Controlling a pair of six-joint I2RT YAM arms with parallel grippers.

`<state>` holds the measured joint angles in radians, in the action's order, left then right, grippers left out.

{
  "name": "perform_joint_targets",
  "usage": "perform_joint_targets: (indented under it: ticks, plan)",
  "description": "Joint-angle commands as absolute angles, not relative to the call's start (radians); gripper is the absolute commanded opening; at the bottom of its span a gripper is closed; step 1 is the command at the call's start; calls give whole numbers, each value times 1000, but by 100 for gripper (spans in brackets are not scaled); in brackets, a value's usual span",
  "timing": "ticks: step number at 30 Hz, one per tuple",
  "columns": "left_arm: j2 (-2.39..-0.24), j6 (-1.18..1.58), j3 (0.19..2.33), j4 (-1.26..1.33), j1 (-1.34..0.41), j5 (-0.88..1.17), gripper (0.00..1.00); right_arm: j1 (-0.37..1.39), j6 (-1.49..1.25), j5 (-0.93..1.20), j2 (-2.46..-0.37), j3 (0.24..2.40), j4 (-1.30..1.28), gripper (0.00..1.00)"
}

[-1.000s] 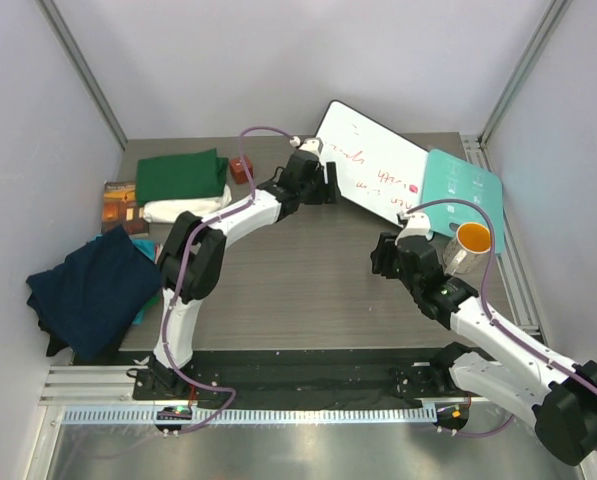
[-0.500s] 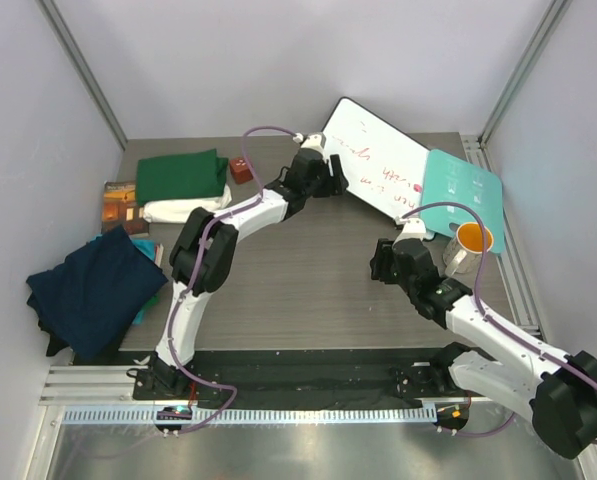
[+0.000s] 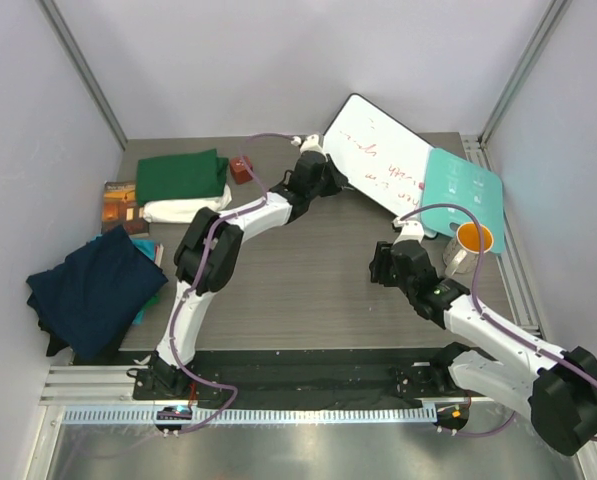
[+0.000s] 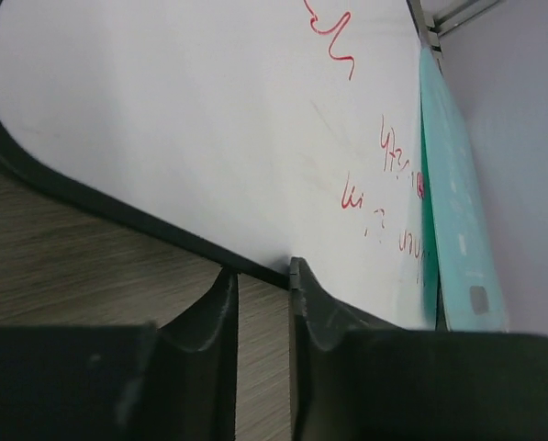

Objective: Fold and stack the t-shirts

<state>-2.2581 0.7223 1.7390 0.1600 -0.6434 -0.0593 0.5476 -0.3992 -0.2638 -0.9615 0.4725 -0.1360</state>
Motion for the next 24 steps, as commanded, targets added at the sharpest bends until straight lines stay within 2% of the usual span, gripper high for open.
perform_joint_targets:
  ticks: [1, 2, 13, 16, 17, 19, 23, 24]
  plan:
    - [-2210, 631, 1740, 284, -638, -126, 5, 551, -417, -255, -969, 466, -87, 52]
    - [-2207, 629, 1741, 279, -638, -124, 0, 551, -417, -252, -973, 466, -89, 52]
    - [-2146, 607, 1724, 258, -624, -121, 0, 551, -417, -253, -969, 486, -92, 51]
    - [-2120, 641, 1689, 242, -623, -104, 31, 551, -417, -258, -960, 483, -94, 51]
    - [-2102, 647, 1666, 247, -623, -100, 35, 551, -417, -256, -959, 482, -94, 51]
    - [-2035, 672, 1565, 290, -623, -97, 36, 551, -414, -255, -960, 480, -94, 51]
    - [-1922, 692, 1396, 399, -623, -120, 53, 551, -410, -253, -974, 482, -89, 51]
    - [-1910, 693, 1379, 416, -623, -121, 55, 551, -410, -250, -976, 482, -89, 51]
